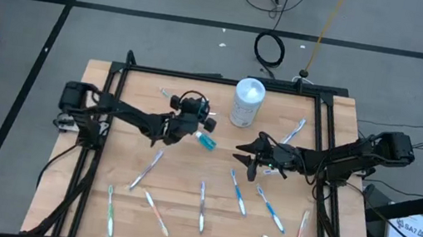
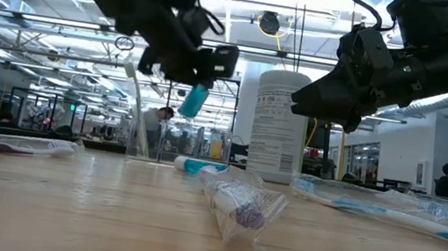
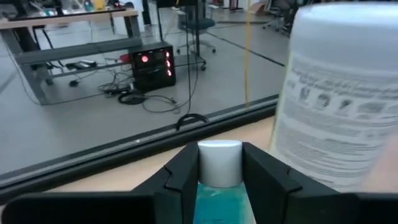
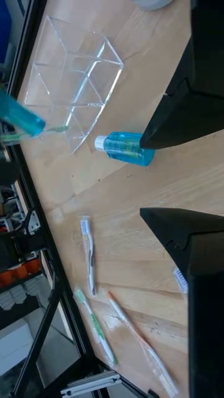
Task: Pick & Place toothbrushing station
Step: Put the middle mouthwash bottle in the middle compartment of the transparent organizer
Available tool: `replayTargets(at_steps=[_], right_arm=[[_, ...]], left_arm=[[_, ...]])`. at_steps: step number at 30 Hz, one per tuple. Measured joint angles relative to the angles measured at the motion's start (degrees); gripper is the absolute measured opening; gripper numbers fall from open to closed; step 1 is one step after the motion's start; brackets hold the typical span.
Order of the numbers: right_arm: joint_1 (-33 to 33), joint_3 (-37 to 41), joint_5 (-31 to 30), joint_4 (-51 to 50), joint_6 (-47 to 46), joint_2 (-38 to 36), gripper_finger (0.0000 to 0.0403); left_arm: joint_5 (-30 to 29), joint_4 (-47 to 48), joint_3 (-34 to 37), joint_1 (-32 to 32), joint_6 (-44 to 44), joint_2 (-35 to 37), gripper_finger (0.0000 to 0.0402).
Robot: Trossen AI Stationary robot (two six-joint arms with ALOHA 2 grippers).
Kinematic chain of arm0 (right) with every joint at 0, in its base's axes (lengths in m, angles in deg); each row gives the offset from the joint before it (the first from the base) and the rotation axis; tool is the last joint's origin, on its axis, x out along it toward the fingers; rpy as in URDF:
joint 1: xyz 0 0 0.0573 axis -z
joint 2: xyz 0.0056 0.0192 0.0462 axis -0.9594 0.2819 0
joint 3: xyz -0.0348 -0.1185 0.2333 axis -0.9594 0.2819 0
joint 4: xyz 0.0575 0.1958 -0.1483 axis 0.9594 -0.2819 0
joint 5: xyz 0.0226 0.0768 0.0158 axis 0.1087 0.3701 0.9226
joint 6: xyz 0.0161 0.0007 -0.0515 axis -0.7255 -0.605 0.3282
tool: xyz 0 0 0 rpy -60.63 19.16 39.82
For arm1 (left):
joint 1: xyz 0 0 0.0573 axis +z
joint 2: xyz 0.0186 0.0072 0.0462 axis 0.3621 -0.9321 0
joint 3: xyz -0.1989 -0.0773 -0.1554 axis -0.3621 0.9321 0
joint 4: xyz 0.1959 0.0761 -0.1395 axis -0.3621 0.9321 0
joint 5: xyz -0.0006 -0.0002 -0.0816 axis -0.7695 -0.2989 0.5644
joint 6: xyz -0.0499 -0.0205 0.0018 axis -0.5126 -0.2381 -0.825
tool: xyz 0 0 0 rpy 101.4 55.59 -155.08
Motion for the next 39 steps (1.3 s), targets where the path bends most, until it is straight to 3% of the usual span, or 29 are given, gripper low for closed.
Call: replayTargets(at_steps=[8,22,30,39], right_arm=[[0.00,0.00,0.01,-0.06,0.00,0.02,0.0155],[0.00,0.00,0.00,-0.10,0.02,0.02,0.0155],[0.00,0.00,0.00,-0.04,0.02,0.02,0.0155],[0.00,0.00,-0.02,0.00,0.00,0.02,0.0155]], left_arm=[[-8.47,-6.53,0.00,2.31,2.39,-5.61,0.0113],[-6.51,-8.36,0.00,3.17,1.99,-5.58,0.0113],[-7.08,-1.59,-0.02,3.83,-3.67,-5.58,0.0113],[-5.73,-1.32,-0.02,4.08,-4.31,-5.58,0.0113]])
